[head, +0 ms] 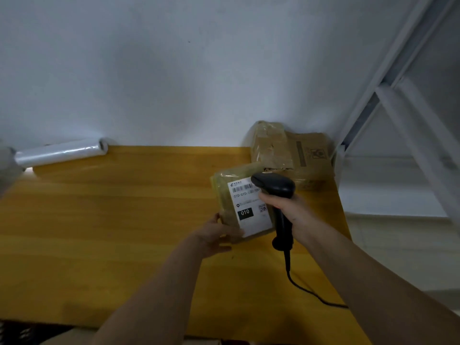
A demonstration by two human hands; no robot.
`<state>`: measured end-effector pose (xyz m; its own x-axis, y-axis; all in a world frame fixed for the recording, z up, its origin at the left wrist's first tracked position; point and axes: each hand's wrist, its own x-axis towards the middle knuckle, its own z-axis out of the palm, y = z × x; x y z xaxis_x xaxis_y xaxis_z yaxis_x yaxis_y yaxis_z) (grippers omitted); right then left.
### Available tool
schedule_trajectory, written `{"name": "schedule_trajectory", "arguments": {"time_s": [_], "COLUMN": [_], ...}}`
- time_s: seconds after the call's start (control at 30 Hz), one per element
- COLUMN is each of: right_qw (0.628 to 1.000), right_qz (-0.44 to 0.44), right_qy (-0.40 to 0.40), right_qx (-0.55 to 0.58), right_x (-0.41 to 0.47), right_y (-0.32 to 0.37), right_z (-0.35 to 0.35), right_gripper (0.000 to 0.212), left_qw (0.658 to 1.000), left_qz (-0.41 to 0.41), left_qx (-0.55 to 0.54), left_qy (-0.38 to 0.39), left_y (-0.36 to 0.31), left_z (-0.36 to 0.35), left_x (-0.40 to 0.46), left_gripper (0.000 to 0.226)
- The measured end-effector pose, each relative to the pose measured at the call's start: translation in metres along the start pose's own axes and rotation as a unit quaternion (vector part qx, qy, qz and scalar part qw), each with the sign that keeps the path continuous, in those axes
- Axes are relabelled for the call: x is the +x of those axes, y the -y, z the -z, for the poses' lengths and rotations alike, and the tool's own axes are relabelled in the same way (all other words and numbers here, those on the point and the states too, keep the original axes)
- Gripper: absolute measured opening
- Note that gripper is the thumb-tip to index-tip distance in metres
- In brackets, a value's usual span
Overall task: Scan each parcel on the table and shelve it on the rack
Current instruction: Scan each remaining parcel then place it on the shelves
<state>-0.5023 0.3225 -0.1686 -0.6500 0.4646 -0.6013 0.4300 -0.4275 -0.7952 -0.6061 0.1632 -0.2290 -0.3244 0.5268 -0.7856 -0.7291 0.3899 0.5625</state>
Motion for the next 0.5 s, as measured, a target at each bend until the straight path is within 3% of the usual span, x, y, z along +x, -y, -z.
{"name": "schedule_trajectory", "arguments": {"time_s": [0.23,0.5], "right_qw": [0.983,0.959], "right_qz": [0.148,0.224], "right_qy": [0.013,0.040], "right_qx": [-0.105,-0.171], "right_x": [-0.038,-0.075], "right_y": [0.041,0.051], "right_z": [0.006,0.009], "right_gripper": [0.020,0.017], "left_qw": [0.982,0.964], "left_qz": [-0.124,-0.191], "left_qx": [-0.029,-0.025], "left_qy": [-0.138,-0.186], "left_y": [-0.045,-0.081], "left_z": [-0.022,-0.014], "left_x": [-0.028,-0.053], "left_gripper": [0.081,0.074]}}
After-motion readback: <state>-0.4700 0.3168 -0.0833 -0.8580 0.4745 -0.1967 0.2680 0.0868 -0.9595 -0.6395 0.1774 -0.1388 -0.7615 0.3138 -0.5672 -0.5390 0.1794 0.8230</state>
